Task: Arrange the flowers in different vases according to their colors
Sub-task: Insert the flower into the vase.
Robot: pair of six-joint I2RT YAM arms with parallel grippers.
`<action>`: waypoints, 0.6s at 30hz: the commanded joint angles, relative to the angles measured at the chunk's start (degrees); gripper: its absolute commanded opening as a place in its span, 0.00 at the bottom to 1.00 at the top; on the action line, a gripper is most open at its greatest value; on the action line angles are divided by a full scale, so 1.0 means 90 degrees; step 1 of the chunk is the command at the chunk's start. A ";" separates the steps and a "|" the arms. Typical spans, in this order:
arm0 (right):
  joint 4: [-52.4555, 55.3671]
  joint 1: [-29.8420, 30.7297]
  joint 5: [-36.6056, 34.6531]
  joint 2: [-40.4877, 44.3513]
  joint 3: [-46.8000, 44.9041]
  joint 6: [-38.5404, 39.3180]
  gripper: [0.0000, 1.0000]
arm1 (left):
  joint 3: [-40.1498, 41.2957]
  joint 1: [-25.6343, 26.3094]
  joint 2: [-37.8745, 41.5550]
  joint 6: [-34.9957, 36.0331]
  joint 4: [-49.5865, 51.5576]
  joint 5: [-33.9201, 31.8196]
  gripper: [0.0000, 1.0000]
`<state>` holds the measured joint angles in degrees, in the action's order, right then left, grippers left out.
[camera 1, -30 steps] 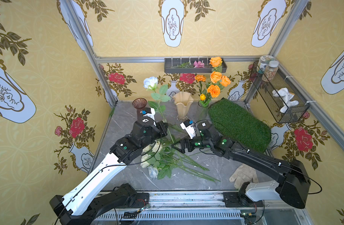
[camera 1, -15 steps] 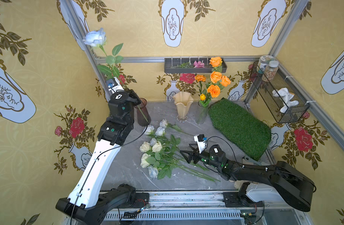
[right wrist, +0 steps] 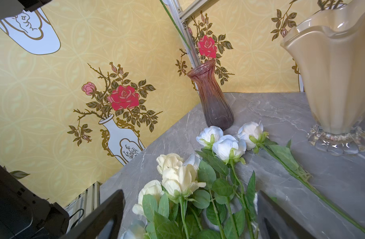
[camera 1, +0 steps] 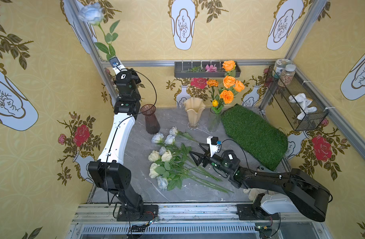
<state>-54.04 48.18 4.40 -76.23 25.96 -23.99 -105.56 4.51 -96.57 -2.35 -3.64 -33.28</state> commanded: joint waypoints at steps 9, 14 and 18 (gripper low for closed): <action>0.1769 -0.0493 0.0434 -0.0045 0.0654 -0.0612 0.97 | 0.1156 -0.0101 0.0117 -0.1200 -0.0006 0.0601 0.00; 0.2351 -0.0727 0.0704 -0.0104 0.0932 -0.0860 0.97 | 0.1775 -0.0089 0.0432 -0.1492 0.0046 0.0736 0.00; 0.3778 -0.0974 0.0881 -0.0070 0.1549 -0.1030 0.97 | 0.1827 -0.0090 0.0281 -0.1477 0.0633 0.0955 0.01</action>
<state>-29.36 40.80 10.28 -76.95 36.51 -31.48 -89.54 3.75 -93.03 -14.83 -1.30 -26.94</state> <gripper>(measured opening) 0.973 0.084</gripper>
